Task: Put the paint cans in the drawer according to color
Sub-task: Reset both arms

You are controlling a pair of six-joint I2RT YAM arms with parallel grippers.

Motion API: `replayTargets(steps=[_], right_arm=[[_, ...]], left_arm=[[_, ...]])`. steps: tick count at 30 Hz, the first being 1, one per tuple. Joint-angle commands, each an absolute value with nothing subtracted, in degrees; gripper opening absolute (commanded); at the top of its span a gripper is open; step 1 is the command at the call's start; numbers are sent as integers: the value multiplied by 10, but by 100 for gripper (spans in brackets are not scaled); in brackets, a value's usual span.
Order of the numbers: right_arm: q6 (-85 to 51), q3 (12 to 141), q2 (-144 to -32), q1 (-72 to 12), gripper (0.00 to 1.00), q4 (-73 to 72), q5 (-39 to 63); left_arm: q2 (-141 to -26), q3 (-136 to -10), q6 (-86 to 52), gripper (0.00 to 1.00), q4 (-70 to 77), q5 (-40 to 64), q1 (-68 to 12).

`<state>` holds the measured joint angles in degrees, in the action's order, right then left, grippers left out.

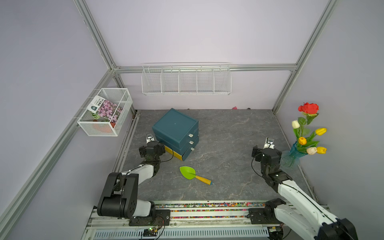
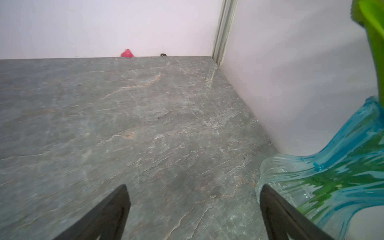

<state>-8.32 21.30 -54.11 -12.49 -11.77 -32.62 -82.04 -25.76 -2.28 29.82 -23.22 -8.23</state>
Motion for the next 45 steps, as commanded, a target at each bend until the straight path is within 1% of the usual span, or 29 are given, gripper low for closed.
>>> replayTargets(steps=[1, 3, 5, 7, 9, 10, 11, 15, 20, 21, 24, 34, 45], right_arm=[[-50, 192, -588, -104, 99, -247, -312], [-45, 184, -624, -92, 99, -298, -300], [-38, 179, -664, -80, 99, -346, -284], [-43, 182, -695, -69, 99, -365, -266], [-40, 180, -726, -65, 99, -403, -248], [-38, 186, -735, -64, 99, -404, -238], [-39, 190, -747, -60, 99, -416, -231], [-45, 191, -800, -52, 99, -477, -203], [-28, 189, -885, -52, 99, -564, -181], [-27, 198, -889, -52, 99, -557, -180], [-44, 230, -876, -51, 99, -470, -201], [-47, 224, -875, -51, 99, -482, -215], [-52, 231, -876, -46, 99, -469, -204]], left_arm=[[-835, -238, -1, 100, 453, -200, -74], [-848, -219, -2, 100, 501, -188, -64], [-841, -218, -13, 100, 491, -185, -58], [-837, -202, -20, 100, 518, -195, -57], [-846, -178, -38, 100, 560, -201, -49], [-870, -166, -36, 100, 615, -196, -42], [-885, -163, -30, 100, 640, -185, -39], [-868, -197, -41, 100, 544, -172, -34], [-868, -201, -47, 100, 537, -162, -27], [-867, -202, -47, 100, 535, -159, -25], [-868, -202, -48, 100, 535, -158, -25], [-868, -202, -48, 100, 535, -159, -25], [-868, -202, -48, 100, 536, -159, -25]])
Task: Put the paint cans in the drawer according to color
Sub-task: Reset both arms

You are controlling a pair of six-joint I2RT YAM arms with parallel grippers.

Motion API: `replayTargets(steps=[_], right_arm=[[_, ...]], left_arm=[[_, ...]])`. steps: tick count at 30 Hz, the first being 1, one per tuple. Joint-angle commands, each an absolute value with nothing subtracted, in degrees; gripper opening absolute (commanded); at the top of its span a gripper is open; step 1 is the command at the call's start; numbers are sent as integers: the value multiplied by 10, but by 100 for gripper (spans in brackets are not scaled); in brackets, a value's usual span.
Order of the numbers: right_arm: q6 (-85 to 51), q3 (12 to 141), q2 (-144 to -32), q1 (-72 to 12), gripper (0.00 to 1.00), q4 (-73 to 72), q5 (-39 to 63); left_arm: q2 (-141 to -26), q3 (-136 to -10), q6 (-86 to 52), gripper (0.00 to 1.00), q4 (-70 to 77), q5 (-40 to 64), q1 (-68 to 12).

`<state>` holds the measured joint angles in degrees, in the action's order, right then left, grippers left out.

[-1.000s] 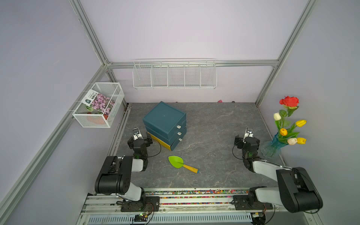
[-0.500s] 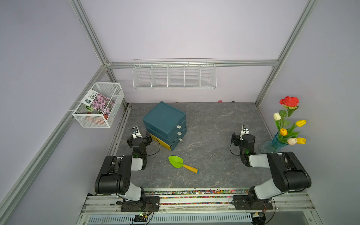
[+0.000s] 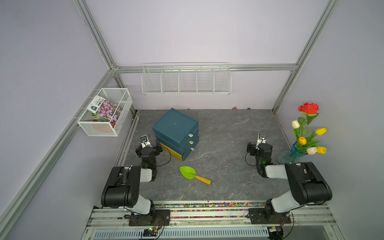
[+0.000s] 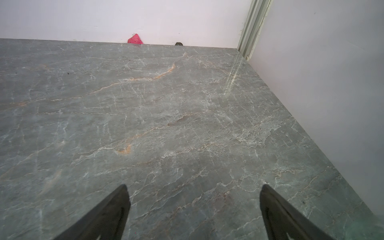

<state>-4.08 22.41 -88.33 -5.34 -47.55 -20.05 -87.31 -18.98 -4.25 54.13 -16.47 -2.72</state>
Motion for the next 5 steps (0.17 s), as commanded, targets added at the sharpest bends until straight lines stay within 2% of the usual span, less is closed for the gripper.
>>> replayTargets(steps=[1, 5], right_arm=[[-52, 231, -875, -45, 99, -467, -203], [-48, 224, -873, -46, 99, -479, -202]], left_arm=[[-867, -202, -48, 100, 536, -159, -25], [-867, -202, -48, 100, 535, -159, -25]])
